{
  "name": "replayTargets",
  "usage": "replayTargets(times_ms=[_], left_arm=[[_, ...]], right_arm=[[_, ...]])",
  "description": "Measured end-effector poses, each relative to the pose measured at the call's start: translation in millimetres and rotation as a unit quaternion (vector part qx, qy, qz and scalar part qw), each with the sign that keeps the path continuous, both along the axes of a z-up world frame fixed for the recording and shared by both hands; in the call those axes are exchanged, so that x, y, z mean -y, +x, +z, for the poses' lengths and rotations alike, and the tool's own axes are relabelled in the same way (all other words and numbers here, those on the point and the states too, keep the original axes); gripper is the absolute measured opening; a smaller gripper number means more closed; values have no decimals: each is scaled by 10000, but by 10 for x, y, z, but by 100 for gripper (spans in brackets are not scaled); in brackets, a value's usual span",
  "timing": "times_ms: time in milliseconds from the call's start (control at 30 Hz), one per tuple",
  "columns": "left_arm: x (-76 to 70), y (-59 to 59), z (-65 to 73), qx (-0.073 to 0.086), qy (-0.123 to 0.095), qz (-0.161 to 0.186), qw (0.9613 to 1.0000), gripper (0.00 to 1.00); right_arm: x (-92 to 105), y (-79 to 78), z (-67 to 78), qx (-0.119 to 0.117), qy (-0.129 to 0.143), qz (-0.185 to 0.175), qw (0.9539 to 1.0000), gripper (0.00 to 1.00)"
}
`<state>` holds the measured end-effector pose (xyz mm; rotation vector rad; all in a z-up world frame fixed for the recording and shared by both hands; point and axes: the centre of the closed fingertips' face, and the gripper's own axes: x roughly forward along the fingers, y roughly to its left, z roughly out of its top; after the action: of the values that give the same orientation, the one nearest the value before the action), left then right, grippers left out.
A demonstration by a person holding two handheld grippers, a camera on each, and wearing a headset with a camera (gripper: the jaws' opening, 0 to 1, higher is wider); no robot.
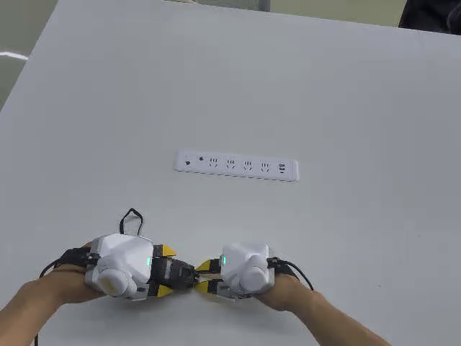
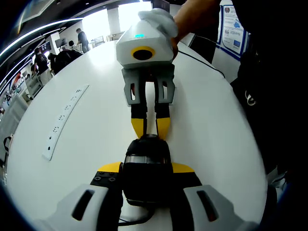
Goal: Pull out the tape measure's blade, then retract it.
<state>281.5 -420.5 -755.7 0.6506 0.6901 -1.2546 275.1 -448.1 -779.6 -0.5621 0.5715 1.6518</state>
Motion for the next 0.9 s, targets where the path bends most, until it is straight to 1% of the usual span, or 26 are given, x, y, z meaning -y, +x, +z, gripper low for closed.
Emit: replayTargets(times_ms=[200, 433, 633, 900], left_arm=[[-7, 2, -2, -4, 3, 10, 10000, 32], [3, 4, 6, -13, 21, 28, 10000, 32], [14, 3, 27, -20, 37, 41, 10000, 32], [-12, 7, -1, -21, 57, 65, 10000, 32]], right_arm=[[19, 3, 3, 24, -12, 29, 10000, 10], [131, 22, 10, 67, -50, 67, 9999, 10], [175, 30, 17, 83, -58, 76, 9999, 10], [272, 49, 28, 79, -77, 49, 9999, 10]])
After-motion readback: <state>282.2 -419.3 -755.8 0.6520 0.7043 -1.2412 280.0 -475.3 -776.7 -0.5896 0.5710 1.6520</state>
